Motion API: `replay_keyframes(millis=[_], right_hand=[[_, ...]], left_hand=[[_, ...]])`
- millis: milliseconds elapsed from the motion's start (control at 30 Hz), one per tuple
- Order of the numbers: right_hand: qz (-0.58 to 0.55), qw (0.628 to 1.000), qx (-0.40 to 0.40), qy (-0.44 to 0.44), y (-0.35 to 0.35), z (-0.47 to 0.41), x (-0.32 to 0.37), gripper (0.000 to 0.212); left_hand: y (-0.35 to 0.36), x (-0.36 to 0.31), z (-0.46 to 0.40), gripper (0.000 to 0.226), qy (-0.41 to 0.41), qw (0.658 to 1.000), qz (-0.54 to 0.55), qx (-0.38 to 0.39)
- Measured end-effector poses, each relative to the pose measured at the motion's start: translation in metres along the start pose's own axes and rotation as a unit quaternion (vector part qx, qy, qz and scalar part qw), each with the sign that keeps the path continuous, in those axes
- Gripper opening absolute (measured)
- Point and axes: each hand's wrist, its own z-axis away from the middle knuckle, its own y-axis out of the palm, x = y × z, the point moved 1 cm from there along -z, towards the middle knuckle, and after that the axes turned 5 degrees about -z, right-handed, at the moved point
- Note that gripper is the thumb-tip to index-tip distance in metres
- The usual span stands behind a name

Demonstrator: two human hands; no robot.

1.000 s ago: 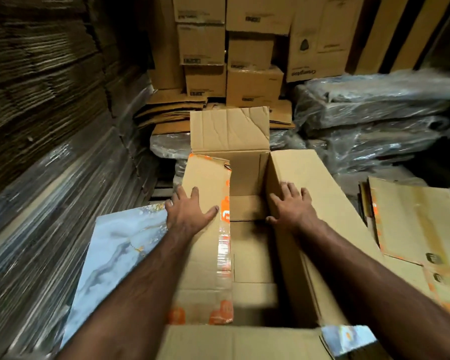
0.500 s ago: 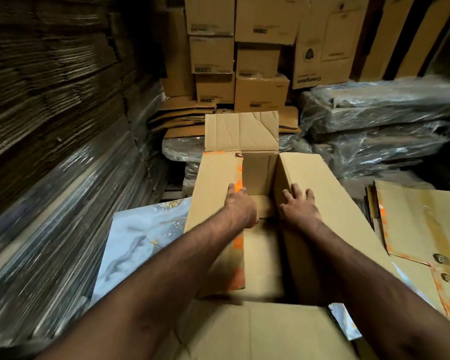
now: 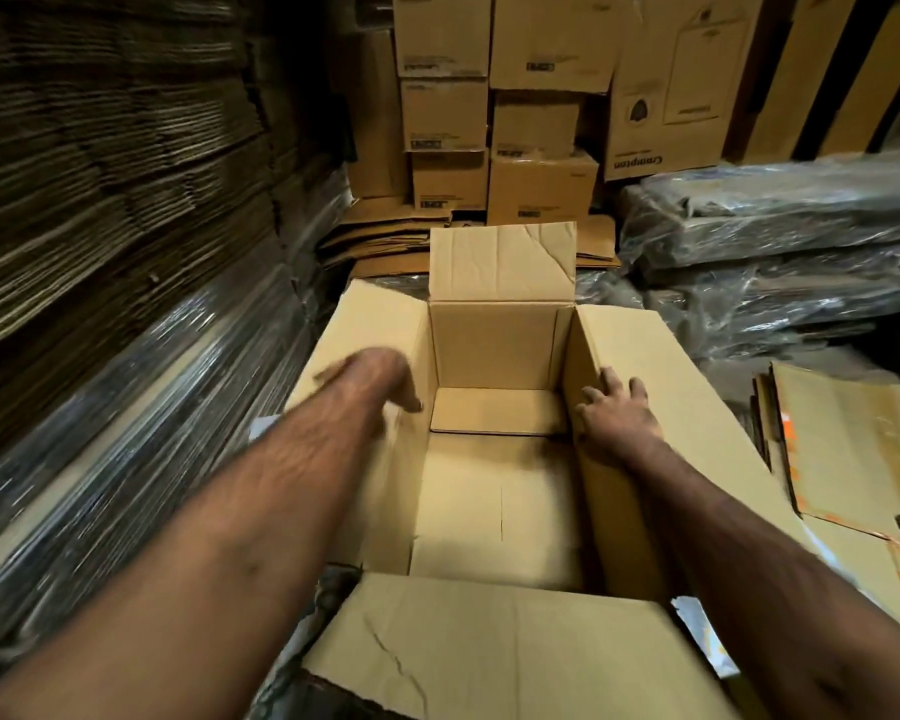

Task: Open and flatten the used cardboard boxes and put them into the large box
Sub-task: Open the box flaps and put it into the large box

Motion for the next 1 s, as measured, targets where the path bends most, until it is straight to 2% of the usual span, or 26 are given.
replay_keyframes(millis=[67,133,233,400,467,567,733,800,900,1000], right_hand=[[-0.028,0.999,-0.019,0.008,0.001,-0.001,0.0,0.05],[-0.051,0.998,-0.042,0.019,0.001,-0.003,0.001,0.06],[-0.04,0.998,-0.044,0.022,-0.001,-0.004,0.003,0.066],[-0.025,0.998,-0.055,0.025,-0.005,0.001,0.007,0.055],[-0.034,0.996,-0.074,0.024,-0.008,0.006,0.008,0.048],[-0.018,0.997,-0.072,0.01,-0.012,0.013,0.012,0.048],[-0.056,0.995,-0.081,-0.009,-0.031,0.017,0.034,0.055],[-0.095,0.994,-0.045,-0.012,-0.038,0.017,0.046,0.06],[-0.123,0.991,0.061,-0.009,-0.033,0.017,0.061,0.073],[-0.116,0.984,0.138,0.005,-0.025,0.021,0.062,0.089]], left_hand=[[0.042,-0.003,-0.012,0.081,0.001,0.996,0.085,0.0],[0.078,-0.006,-0.025,0.081,-0.01,0.982,0.186,-0.039],[0.102,-0.008,-0.04,0.058,0.007,0.937,0.345,-0.055],[0.114,-0.009,-0.054,0.038,0.055,0.848,0.526,-0.036],[0.118,-0.008,-0.056,0.036,0.06,0.816,0.575,-0.02],[0.119,-0.006,-0.049,0.035,0.054,0.788,0.613,-0.021],[0.091,-0.018,-0.025,0.02,0.077,0.706,0.698,-0.091],[0.079,-0.022,-0.015,0.018,0.087,0.669,0.727,-0.126],[0.059,-0.021,0.0,0.025,0.12,0.605,0.771,-0.161],[0.042,-0.014,0.01,0.04,0.155,0.569,0.79,-0.17]])
